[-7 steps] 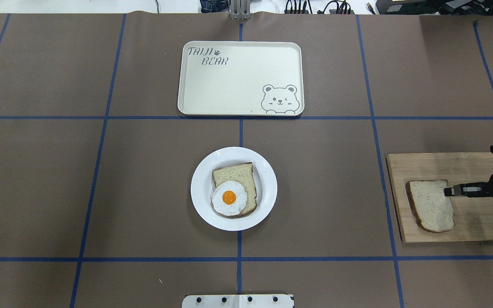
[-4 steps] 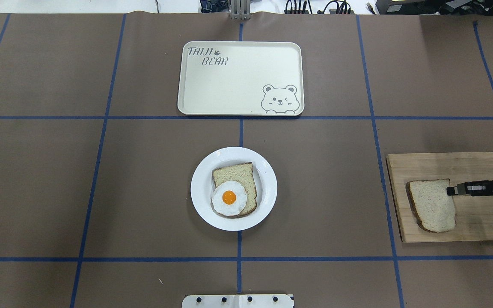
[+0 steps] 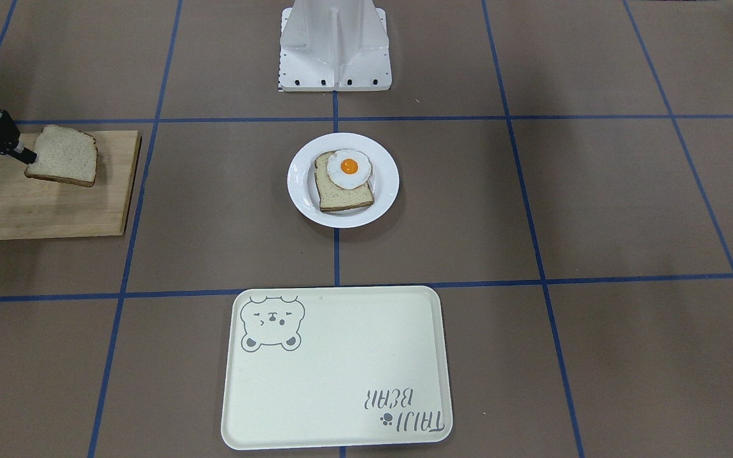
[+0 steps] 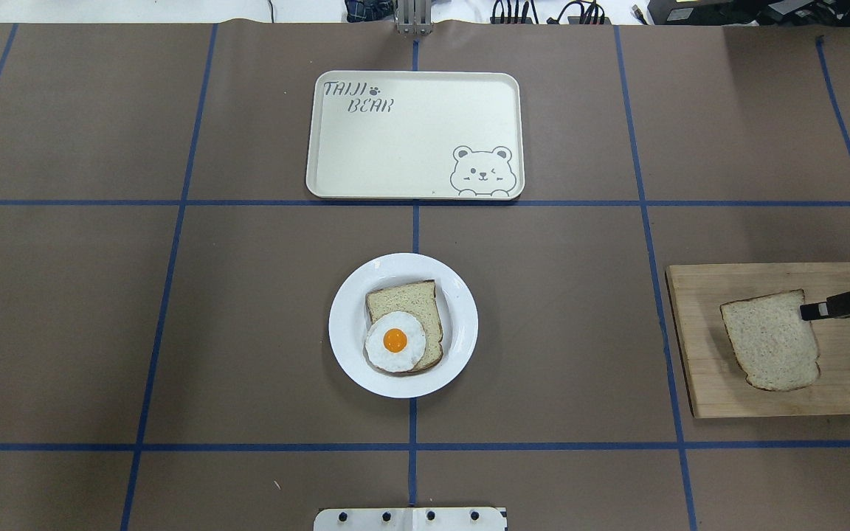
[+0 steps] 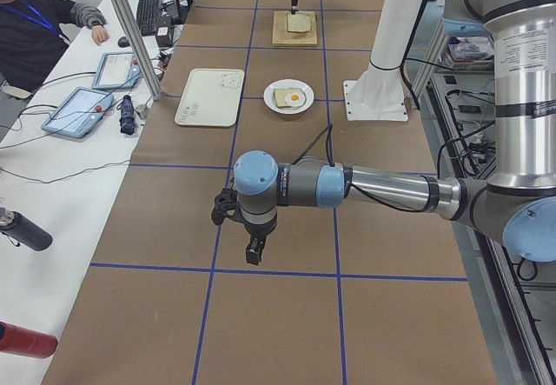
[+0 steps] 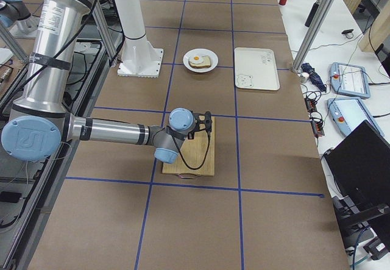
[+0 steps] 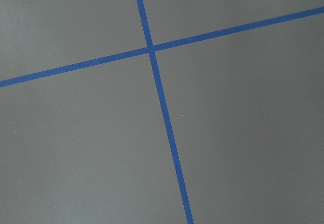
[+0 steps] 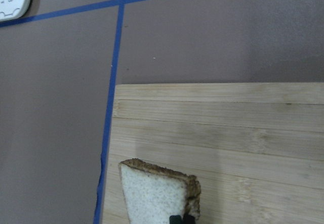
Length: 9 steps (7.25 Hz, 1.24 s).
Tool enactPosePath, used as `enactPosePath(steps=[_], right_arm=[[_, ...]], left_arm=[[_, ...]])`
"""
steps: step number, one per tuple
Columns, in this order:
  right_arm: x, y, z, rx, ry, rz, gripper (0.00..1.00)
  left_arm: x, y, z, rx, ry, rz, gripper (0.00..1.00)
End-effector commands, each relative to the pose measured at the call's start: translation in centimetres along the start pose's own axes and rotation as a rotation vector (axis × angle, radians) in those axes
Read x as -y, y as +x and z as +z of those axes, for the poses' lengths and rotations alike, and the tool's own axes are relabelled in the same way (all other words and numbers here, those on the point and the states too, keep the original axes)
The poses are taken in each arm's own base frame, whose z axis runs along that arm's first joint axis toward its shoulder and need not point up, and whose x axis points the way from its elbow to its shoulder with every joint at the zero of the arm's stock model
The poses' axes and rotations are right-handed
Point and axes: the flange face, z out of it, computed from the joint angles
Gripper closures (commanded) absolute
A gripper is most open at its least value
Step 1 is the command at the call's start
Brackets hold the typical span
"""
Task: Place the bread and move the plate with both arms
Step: 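Carry the bread slice with the right gripper over the white plate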
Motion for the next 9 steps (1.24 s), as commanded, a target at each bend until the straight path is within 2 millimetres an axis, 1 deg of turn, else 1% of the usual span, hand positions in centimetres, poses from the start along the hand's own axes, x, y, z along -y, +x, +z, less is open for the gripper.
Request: enactPosePath(steps=[1,2,3,4,5,6,7,8,9], right_arm=[[4.9,-4.7,0.5,0.071,0.036,-0.042,1.0],[7.1,-7.6,1.3,0.107,0.039,0.034,1.0],[8.5,-10.9,2.7,0.148,0.03,0.093,1.0],[9.4,-15.2,4.6,0.191,0.05,0.151,1.0],[8.9,-19.7,7.1,0.235,0.085,0.165,1.0],[8.2,-23.9,10.0,0.277,0.094,0.136,1.0],[6.5,-27.6,13.2,0.317,0.118,0.13,1.0],[4.7,-31.4,17.1,0.353,0.155,0.125,1.0],[2.2,-34.0,19.8,0.378,0.159,0.112,1.0]], left_arm=[[0.0,0.0,-0.1,0.001,0.002,0.0,0.02],[0.0,0.0,-0.1,0.0,0.001,-0.001,0.02],[0.0,0.0,-0.1,0.0,0.001,-0.001,0.02],[-0.1,0.0,-0.1,0.0,0.001,-0.001,0.02],[-0.1,0.0,-0.1,0.0,0.001,-0.001,0.02],[0.0,0.0,-0.1,0.0,0.001,-0.001,0.02],[-0.1,-0.1,0.0,0.0,-0.001,-0.003,0.02],[0.0,0.0,-0.1,0.0,0.001,-0.001,0.02],[0.0,-0.1,0.0,0.0,-0.001,-0.003,0.02]])
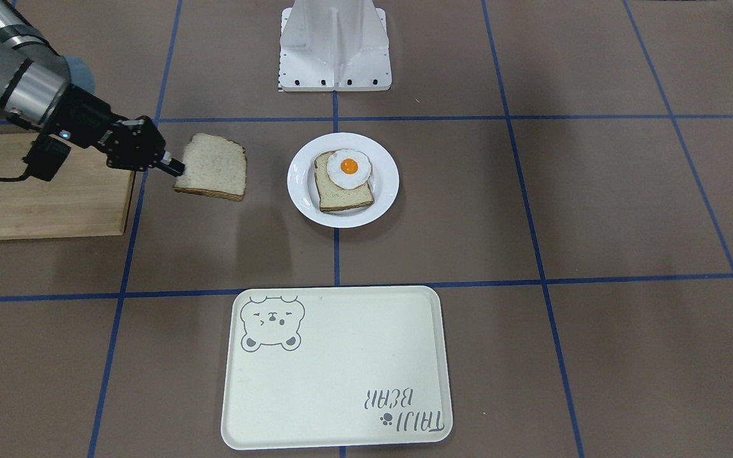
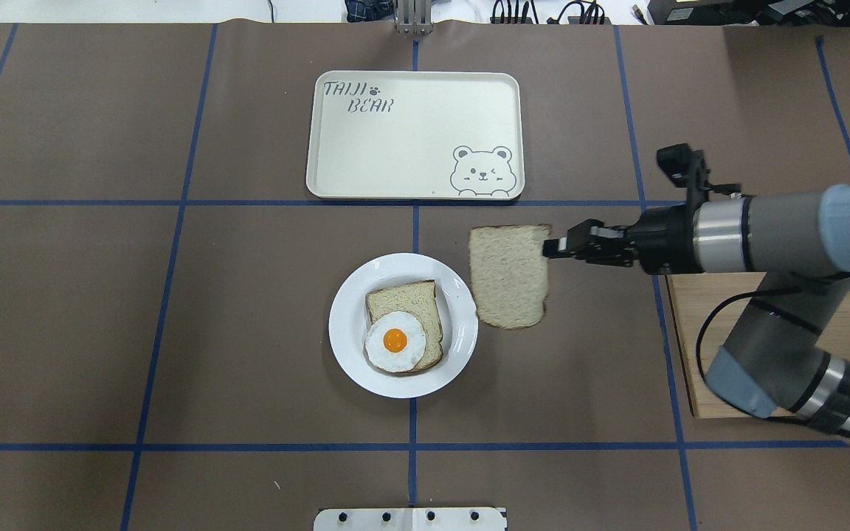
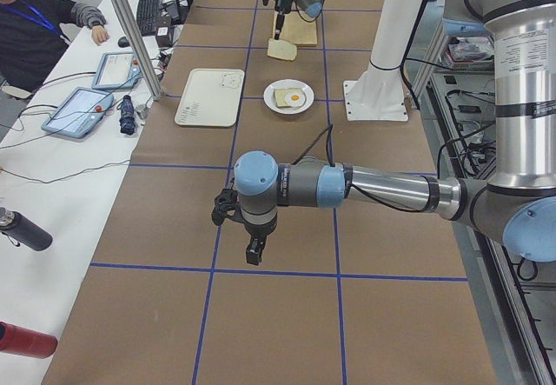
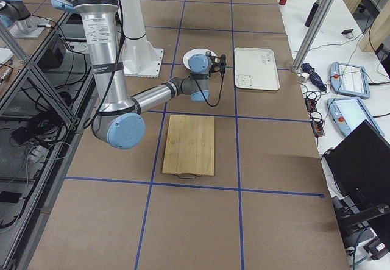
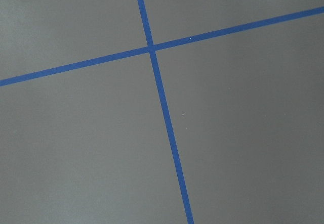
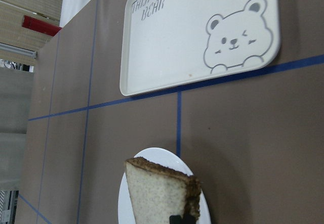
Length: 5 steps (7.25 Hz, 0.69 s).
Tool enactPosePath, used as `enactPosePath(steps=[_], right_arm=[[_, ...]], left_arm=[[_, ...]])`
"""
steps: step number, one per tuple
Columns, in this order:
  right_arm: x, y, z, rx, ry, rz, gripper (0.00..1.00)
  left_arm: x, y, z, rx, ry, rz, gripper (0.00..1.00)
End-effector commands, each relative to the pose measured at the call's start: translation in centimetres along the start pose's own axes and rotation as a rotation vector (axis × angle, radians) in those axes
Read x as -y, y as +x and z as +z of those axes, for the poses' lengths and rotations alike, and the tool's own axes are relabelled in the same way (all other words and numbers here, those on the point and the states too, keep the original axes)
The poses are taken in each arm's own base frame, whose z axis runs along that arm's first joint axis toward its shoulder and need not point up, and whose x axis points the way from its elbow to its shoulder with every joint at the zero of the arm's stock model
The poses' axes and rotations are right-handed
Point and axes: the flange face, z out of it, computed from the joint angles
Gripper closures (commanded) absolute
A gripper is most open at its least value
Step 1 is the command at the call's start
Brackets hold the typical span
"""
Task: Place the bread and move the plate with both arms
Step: 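Carry the bread slice with the right gripper over the white plate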
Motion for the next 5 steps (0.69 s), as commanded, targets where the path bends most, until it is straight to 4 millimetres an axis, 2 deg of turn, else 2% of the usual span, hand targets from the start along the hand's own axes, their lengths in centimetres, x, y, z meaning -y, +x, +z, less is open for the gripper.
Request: enactPosePath(steps=[1,2,3,5], right_arm=[[-4.8,-3.5,7.0,0.061,0.007,-0.021,1.0],[-4.6,-4.3,10.9,0.057,0.009,-0.047,1.0],[-4.3,-3.6,12.5,0.034,0.013,-0.115,1.0],[-4.0,-3.0,13.8,-0.028,0.008,-0.156,1.0]], left_arm=[[-0.1,-0.1,0.2,-0.001,-0.003,-0.003,0.02],[-0.1,-0.2,0.2,-0.001,-0.004,-0.004,0.02],[-0.1,-0.2,0.3,-0.001,-0.005,-0.005,0.02],[-0.1,-0.3,0.3,0.0,-0.006,-0.005,0.02]])
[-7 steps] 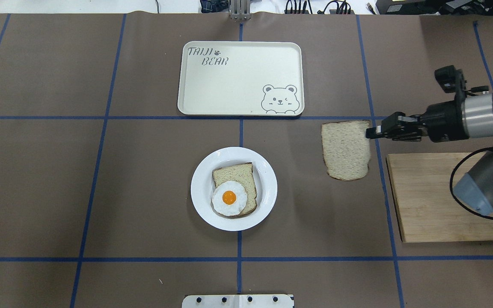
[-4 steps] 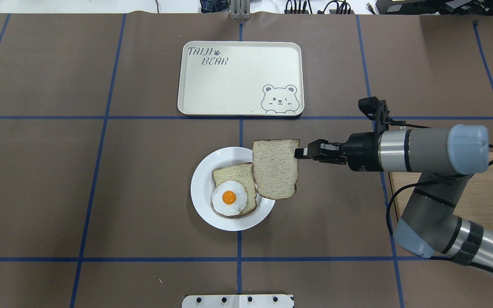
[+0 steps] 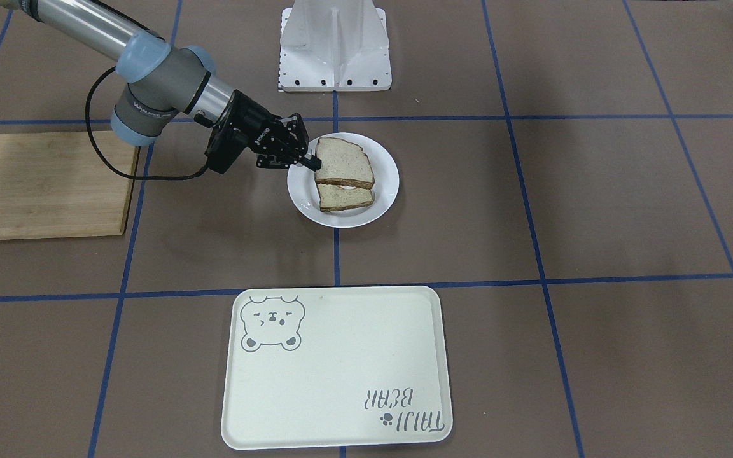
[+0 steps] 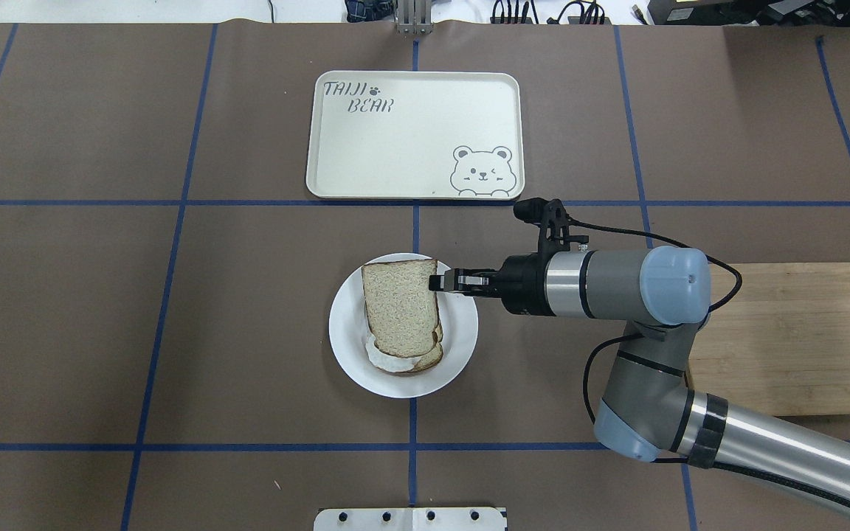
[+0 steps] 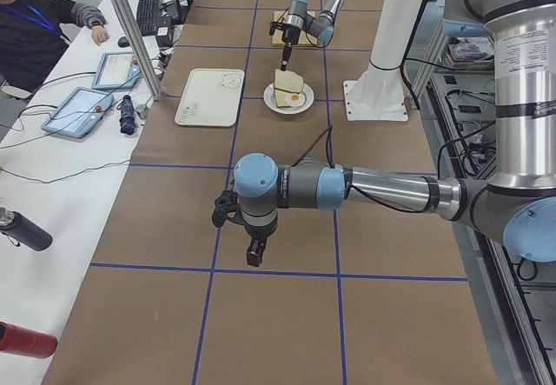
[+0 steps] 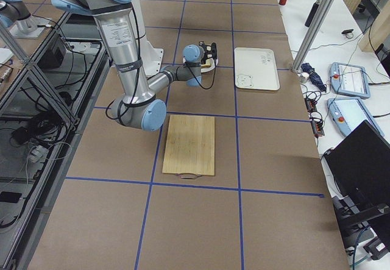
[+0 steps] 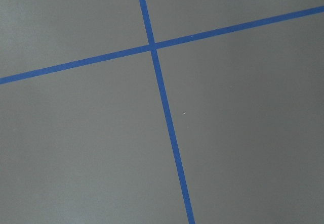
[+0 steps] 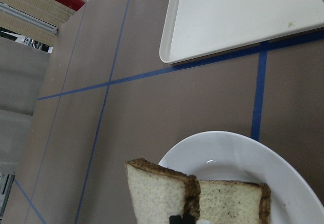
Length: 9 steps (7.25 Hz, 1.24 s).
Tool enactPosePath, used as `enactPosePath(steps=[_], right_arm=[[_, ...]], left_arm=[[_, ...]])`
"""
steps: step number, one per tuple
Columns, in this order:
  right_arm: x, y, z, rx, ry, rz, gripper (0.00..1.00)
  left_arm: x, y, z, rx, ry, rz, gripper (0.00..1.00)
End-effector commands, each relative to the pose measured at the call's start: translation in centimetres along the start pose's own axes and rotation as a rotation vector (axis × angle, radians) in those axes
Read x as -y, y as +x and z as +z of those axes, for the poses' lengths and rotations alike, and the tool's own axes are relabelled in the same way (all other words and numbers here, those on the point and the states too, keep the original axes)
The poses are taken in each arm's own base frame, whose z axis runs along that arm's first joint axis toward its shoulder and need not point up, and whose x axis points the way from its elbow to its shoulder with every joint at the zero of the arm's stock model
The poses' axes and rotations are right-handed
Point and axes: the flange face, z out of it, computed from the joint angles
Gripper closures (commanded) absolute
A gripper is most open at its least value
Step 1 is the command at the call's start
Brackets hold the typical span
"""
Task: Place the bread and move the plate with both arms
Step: 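Lower the bread onto the egg and open the right gripper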
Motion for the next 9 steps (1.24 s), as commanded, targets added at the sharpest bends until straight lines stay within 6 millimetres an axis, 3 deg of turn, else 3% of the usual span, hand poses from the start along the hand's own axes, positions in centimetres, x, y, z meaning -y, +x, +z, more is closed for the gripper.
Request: enactPosePath(steps=[1,3,5,6,8,9], right_arm=[[-0.4,0.8,1.3,-0.042,-0.02,-0.018,1.0],[-2.9,1.3,1.9,-0.046,-0.054,-0.012,1.0],[-3.1,2.2,1.6,-0.056,-0.058,-0.009,1.0],[-2.4,2.3,1.4,-0.06,-0.046,-0.011,0.92],[1.0,2.5,0.3,-0.083,0.011,0.008,0.05],[3.6,1.9,-0.5,-0.106,0.046,0.032,0.01]], left_arm=[[0.0,0.0,0.0,0.0,0.0,0.0,0.02],[-0.1,-0.3,0.3,-0.002,-0.005,-0.006,0.02],[-0.1,-0.3,0.3,-0.002,-0.007,-0.007,0.02],[-0.1,-0.4,0.4,-0.002,-0.008,-0.008,0.02],[-0.1,-0.3,0.4,-0.002,-0.008,-0.006,0.02],[-0.1,-0.4,0.4,-0.002,-0.007,-0.007,0.02]])
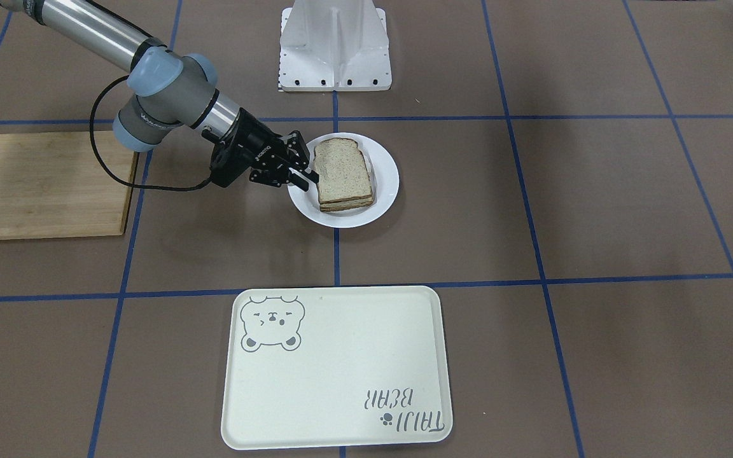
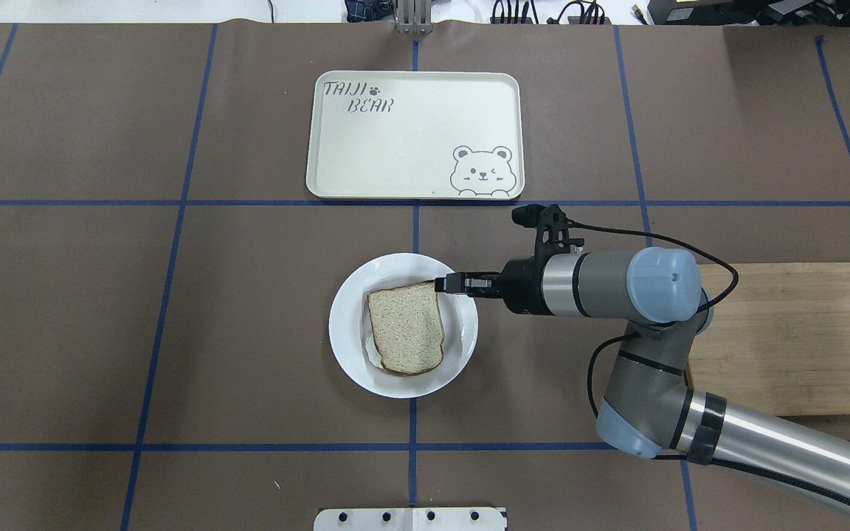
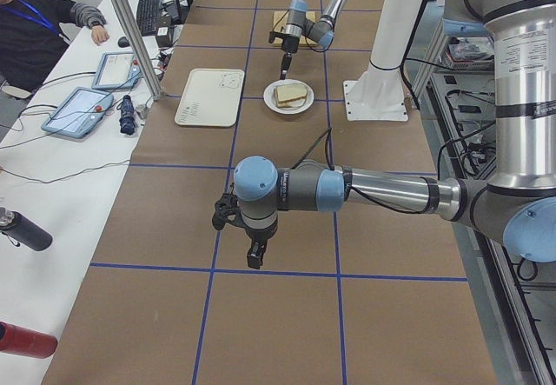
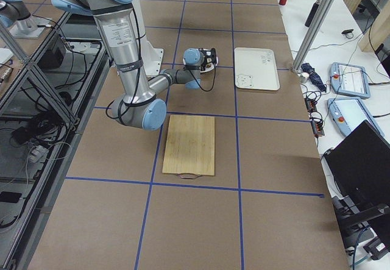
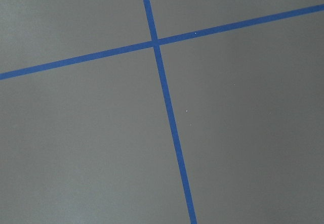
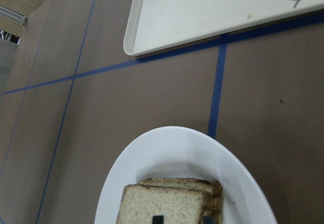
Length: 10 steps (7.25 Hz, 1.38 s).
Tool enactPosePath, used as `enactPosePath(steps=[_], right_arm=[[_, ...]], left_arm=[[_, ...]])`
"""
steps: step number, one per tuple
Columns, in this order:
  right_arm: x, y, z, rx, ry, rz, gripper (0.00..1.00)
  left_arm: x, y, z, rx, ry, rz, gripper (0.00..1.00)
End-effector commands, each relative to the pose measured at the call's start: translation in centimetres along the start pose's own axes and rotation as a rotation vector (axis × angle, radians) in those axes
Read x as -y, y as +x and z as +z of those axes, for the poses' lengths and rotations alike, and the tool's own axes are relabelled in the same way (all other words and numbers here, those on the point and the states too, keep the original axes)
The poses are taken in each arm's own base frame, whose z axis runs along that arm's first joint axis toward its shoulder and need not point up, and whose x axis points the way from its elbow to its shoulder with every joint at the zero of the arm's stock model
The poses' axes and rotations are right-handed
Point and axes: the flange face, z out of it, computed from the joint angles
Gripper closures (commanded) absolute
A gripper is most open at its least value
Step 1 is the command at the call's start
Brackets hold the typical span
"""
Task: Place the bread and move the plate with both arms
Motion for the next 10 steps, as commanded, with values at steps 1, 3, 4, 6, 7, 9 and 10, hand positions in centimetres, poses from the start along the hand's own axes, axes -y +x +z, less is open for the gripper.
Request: enactPosePath(steps=[1,3,4,6,7,9,10], right_arm=[[5.0,-1.6,-2.3,-0.048,0.063,0.041,0.0],[11.8,-3.5,-8.5,-0.179,0.019,0.114,0.0],[15.9,-1.9,-12.6,-0.251,-0.007,0.176,0.0],[21.3,3.4,-18.4,-0.428,-0.027,0.141,0.0],[22.3,7.2,-20.3,-0.526,-0.06,0.081,0.0],[22.7,17.7,-27.8,-0.715,-0.193,-0.064,0.0],[21.9,22.5,-32.6,-0.768,-0.253,-0.117,0.0]], left_arm=[[0.0,0.0,-0.1,0.0,0.001,0.0,0.02],[1.0,1.1,-1.1,0.005,0.024,0.029,0.02],[3.6,2.1,-2.6,0.017,0.071,0.076,0.02],[8.5,5.0,-6.5,0.053,0.241,0.241,0.02],[8.6,5.7,-7.2,0.055,0.261,0.254,0.02],[9.1,6.5,-7.9,0.056,0.276,0.271,0.02],[8.9,6.4,-7.8,0.055,0.273,0.267,0.01]])
